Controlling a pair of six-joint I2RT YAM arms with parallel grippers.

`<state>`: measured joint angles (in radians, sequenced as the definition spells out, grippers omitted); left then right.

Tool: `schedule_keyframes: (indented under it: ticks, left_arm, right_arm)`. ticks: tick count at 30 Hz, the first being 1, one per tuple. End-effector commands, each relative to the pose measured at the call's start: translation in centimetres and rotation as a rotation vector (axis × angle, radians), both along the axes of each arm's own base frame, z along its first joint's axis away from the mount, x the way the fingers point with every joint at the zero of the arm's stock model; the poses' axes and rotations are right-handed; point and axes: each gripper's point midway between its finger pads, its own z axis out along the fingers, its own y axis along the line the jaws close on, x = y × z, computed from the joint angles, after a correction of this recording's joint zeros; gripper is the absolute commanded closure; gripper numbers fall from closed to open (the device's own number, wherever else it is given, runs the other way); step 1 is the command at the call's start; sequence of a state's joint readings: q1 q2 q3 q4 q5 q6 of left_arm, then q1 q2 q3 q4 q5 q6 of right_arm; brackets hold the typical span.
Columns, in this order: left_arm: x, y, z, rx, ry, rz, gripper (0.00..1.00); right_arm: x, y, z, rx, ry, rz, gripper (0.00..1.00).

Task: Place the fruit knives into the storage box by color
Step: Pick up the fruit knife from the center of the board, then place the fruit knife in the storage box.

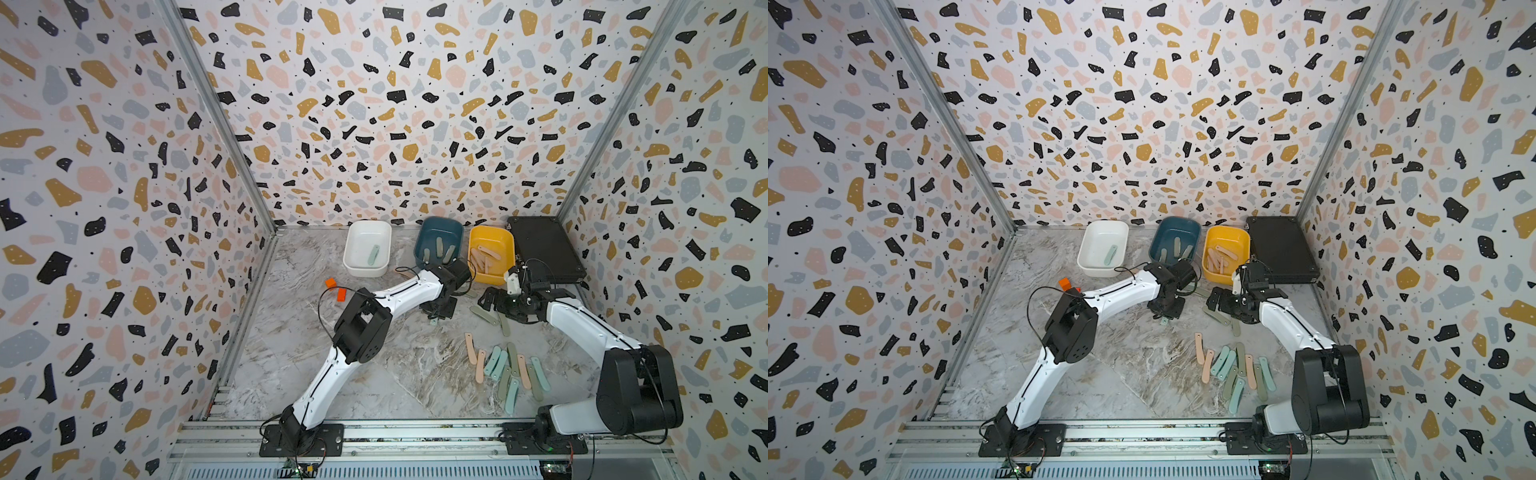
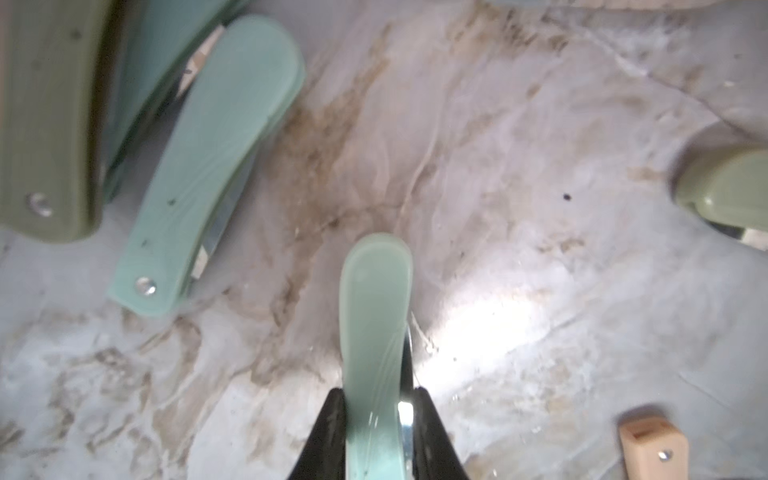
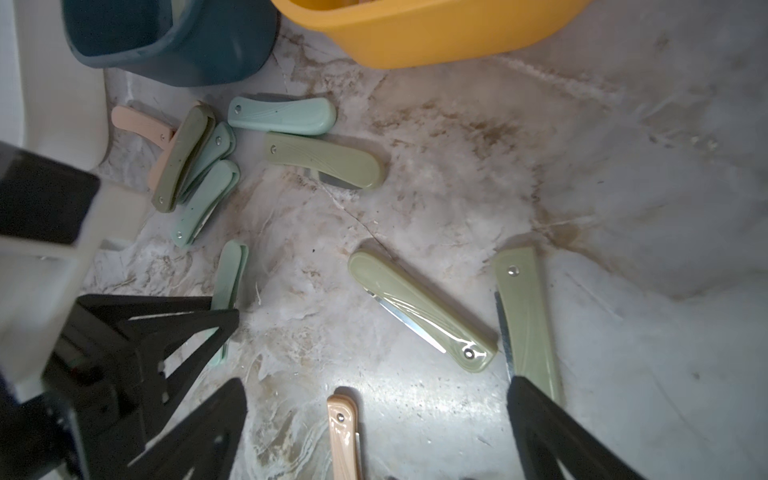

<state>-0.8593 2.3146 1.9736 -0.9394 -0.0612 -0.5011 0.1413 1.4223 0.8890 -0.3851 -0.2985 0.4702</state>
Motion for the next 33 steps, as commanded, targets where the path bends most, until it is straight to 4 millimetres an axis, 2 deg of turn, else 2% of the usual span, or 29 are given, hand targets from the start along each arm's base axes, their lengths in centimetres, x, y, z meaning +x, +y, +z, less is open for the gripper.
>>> schedule_keyframes:
  ticks: [1, 7, 11, 16, 21, 23, 27, 33]
  left_arm:
    - [-0.2, -0.3, 2.2, -0.071, -0.036, 0.034, 0.82]
    - [0.5, 0.9, 3.2, -0.029, -0.079, 0.045, 0.83]
    - [1.9, 2.4, 5.1, -0.016, -0.115, 0.066, 0.83]
    - [5.8, 5.8, 8.3, -0.024, -0.179, 0.148, 0.82]
    - [10.0, 9.8, 9.7, 0.013, -0.221, 0.204, 0.82]
    - [11.8, 12.0, 10.1, 0.060, -0.238, 0.211, 0.81]
    - [14.8, 16.2, 9.6, 0.120, -0.226, 0.255, 0.82]
    - [19.7, 20.8, 7.4, 0.164, -0.244, 0.317, 0.81]
  right_arm:
    - [1.1, 0.6, 1.3, 0.040, -0.024, -0.002, 0.00]
    - [1.0, 1.0, 0.5, 0.055, -0.006, -0.001, 0.00]
    - [0.7, 1.7, 0.2, 0.053, -0.003, 0.011, 0.00]
    - [0.9, 4.4, 0.2, 0.049, 0.005, 0.070, 0.00]
    - [2.1, 7.8, 0.2, 0.029, -0.005, 0.145, 0.00]
    - [3.0, 9.0, 0.3, 0.034, -0.005, 0.168, 0.00]
    - [4.5, 11.1, 0.6, 0.041, -0.021, 0.208, 0.00]
    - [6.2, 13.4, 0.6, 0.031, -0.018, 0.259, 0.00]
